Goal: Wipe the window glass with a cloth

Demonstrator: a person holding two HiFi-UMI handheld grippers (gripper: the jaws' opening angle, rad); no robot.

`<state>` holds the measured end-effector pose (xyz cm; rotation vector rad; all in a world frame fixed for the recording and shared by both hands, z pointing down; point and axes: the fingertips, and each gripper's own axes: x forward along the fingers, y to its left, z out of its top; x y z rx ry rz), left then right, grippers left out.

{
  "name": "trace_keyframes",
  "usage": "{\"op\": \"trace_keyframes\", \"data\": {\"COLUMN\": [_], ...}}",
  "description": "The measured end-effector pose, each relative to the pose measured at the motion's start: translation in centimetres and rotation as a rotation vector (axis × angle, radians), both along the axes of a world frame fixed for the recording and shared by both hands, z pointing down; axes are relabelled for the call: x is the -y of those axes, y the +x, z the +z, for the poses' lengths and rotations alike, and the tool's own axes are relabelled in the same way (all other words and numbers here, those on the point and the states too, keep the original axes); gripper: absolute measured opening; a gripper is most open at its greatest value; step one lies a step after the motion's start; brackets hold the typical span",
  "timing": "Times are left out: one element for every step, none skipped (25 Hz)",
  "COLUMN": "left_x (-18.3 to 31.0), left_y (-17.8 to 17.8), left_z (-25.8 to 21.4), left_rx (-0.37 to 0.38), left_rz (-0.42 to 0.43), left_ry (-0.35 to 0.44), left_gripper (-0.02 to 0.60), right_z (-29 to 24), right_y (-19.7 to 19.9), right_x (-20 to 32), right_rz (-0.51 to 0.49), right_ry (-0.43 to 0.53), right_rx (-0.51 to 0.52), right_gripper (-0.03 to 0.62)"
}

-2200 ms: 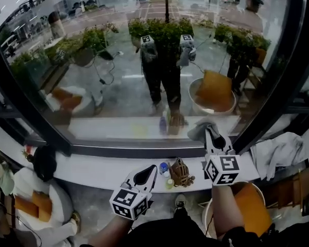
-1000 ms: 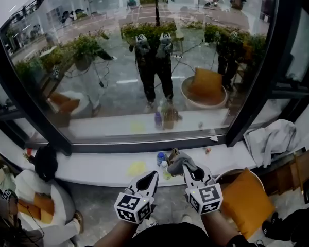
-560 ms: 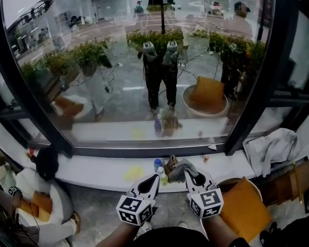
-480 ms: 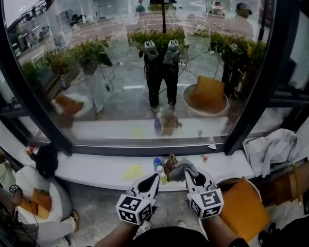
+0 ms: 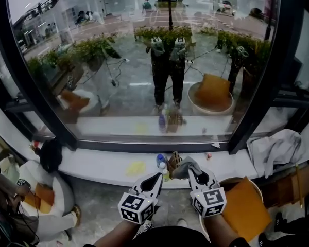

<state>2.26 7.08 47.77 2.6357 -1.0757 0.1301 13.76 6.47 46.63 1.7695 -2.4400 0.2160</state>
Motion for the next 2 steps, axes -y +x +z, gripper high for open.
{"op": "trace_keyframes", "data": {"left_x": [-0.13, -0.26], "left_y": [-0.14, -0.28], "left_z": [-0.1, -0.19], "left_rx": [0.001, 0.001], "left_rz": [-0.001, -0.002], "left_ry": [-0.001, -0.003], "left_gripper": [0.008, 0.008], "right_z": [0.05, 0.13], "right_y": [-0.16, -0.32], "right_x": [-0.14, -0.28], "right_rz": [-0.001, -0.002], "right_ry": [-0.002, -0.004], "right_rx": [0.0, 0.001], "right_gripper": [0.04, 0.04]}}
